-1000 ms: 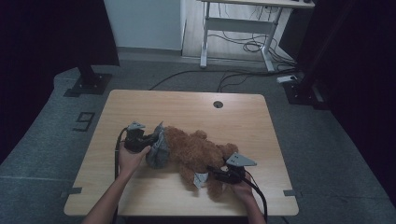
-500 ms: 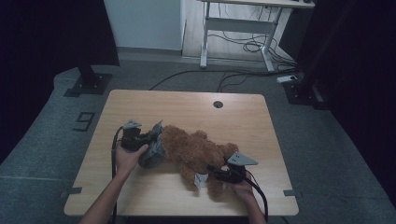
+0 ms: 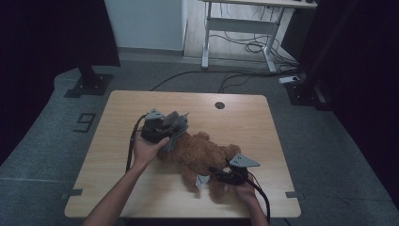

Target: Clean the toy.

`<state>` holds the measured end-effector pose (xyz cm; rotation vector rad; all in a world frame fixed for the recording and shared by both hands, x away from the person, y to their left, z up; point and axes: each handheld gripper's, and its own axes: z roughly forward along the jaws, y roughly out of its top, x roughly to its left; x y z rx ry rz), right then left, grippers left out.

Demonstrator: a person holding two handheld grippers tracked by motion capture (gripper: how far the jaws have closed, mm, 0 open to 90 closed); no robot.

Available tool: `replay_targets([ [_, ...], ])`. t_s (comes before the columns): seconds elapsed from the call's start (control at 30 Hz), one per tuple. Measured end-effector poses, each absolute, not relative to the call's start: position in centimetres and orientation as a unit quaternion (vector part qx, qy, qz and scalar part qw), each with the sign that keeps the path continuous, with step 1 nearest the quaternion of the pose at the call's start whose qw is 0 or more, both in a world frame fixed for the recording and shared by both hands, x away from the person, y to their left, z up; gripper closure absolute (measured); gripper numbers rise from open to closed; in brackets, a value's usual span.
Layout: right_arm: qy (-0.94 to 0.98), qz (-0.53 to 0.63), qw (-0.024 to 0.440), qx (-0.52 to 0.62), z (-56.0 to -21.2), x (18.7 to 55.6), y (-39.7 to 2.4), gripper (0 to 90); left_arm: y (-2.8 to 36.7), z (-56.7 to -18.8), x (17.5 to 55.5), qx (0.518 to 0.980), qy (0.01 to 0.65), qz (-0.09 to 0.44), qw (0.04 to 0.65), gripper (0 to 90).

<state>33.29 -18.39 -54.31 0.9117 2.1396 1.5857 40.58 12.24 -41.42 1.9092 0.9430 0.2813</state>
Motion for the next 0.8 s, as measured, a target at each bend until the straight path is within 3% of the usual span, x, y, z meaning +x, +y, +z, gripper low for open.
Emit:
replay_targets([
  [0.23, 0.752, 0.555, 0.164, 0.317, -54.3, 33.2, -18.4, 40.1, 9.5, -43.2, 41.9, 0.818, 0.389, 0.104, 0.411, 77.0],
  [0.43, 0.755, 0.553, 0.161, 0.315, -54.3, 33.2, -18.3, 33.5, 11.3, -45.0, 41.5, 0.804, 0.407, 0.081, 0.427, 77.6],
  [0.63, 0.755, 0.563, 0.113, 0.317, -53.6, 32.6, -19.0, 14.2, 12.9, -46.2, 39.5, 0.792, 0.404, 0.083, 0.451, 78.1],
  [0.8, 0.701, 0.616, 0.064, 0.353, -52.6, 32.3, -21.1, 14.0, 13.6, -46.9, 37.7, 0.784, 0.394, 0.098, 0.469, 78.4],
])
